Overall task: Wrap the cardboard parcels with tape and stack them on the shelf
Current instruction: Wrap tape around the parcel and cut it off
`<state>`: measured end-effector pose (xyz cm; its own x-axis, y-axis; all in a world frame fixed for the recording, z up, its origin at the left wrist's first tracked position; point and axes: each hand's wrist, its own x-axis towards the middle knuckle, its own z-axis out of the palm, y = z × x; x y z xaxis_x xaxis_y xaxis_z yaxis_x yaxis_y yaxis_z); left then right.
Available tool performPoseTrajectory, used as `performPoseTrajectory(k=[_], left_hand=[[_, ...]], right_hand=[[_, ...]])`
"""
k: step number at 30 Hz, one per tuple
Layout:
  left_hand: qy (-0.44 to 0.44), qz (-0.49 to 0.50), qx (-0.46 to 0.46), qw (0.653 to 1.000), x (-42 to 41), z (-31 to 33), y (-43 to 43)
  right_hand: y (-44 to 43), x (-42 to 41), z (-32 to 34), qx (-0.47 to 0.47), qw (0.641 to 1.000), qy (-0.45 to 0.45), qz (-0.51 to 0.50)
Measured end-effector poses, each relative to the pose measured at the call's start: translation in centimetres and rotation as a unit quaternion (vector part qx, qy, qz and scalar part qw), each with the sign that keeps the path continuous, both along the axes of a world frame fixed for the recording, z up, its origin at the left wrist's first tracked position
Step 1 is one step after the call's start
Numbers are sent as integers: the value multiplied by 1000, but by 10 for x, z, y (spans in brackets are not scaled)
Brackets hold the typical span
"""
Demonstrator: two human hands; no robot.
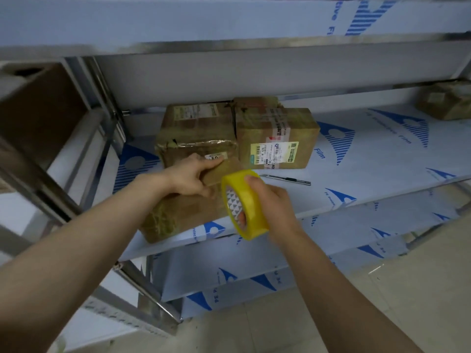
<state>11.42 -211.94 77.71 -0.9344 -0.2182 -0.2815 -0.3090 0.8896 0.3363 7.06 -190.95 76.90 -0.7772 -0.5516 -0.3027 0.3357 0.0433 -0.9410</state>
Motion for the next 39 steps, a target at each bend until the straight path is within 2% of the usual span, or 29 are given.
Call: performPoseTrajectory(k=[2, 4, 6, 8, 9, 11, 12, 13, 16, 17, 22, 27, 31, 36, 39], left_hand=[[37, 18, 98, 994, 1, 2, 0], [16, 47, 217, 975, 5, 4, -2], [12, 51, 247, 968, 11, 2, 0], [45, 61, 207, 975, 12, -7, 6], [73, 76, 145, 984, 10, -13, 10], [113, 81, -77, 987, 6, -26, 19], [116, 70, -151, 979, 5, -32, 23], [93, 65, -170, 979, 4, -40, 27], [-45, 79, -95, 991, 8, -61, 37], [-65, 81, -94, 990, 10, -68, 38], [-10, 88, -121, 989, 11, -81, 36], [-11, 84, -125, 989, 14, -80, 39], [-8, 91, -127, 988, 13, -81, 39], [-1, 94, -132, 987, 12, -82, 40], [-3, 90, -135, 987, 12, -83, 39]], right_hand=[[-2, -6, 14, 3, 999, -12, 38], [-2, -14, 28, -11, 995, -15, 101], [-4, -20, 37, -23, 988, -23, 152], [-13, -24, 37, -11, 987, -25, 158], [-20, -27, 38, -5, 988, -15, 153], [-37, -34, 39, -3, 990, -2, 141], [-46, -37, 39, 2, 991, 0, 136], [-54, -40, 39, 11, 992, 3, 127], [-72, -47, 31, 58, 995, 36, 74], [-75, -48, 26, 75, 994, 48, 64], [-75, -47, 3, 105, 988, 71, 85], [-56, -36, -4, 129, 979, 147, 58], [-20, -13, -1, 96, 984, 146, 45], [37, 20, -10, 65, 990, 104, 69], [53, 40, -35, 97, 990, 92, 51]])
